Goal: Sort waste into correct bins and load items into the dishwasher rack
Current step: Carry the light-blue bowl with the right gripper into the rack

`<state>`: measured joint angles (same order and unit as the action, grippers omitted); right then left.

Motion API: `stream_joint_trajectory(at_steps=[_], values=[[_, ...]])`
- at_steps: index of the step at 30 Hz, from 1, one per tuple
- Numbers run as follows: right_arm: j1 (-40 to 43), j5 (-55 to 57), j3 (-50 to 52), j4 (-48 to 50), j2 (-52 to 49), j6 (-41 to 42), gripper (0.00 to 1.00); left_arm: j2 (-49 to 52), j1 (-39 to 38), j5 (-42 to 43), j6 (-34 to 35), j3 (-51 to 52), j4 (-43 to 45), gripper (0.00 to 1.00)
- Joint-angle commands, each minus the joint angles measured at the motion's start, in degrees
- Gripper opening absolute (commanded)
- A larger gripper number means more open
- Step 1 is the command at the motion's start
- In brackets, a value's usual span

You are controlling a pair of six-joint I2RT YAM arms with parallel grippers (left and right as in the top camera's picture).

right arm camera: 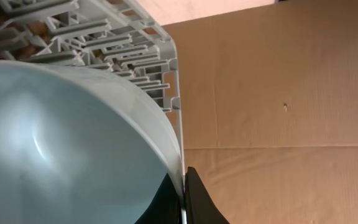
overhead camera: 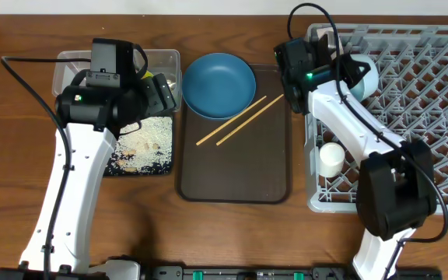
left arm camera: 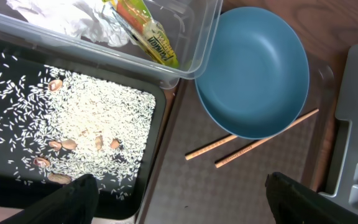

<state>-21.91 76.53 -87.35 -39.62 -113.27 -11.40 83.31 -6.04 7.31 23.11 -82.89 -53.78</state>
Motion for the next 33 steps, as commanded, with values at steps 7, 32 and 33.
stream_joint_trajectory(at_steps=[7,32,33], values=[[-3.7,-4.4,0.1,-4.4,-0.5,-0.4,0.01,0.2,0.2,-0.5,-0.3,0.2,-0.2,0.89],[-7.4,-8.3,-0.2,-1.7,3.7,-0.5,0.99,0.2,0.2,-0.5,-0.3,0.2,-0.2,0.89],[-7.4,-8.3,-0.4,-1.3,4.4,-0.5,0.99,0.2,0.2,-0.5,-0.3,0.2,-0.2,0.89]])
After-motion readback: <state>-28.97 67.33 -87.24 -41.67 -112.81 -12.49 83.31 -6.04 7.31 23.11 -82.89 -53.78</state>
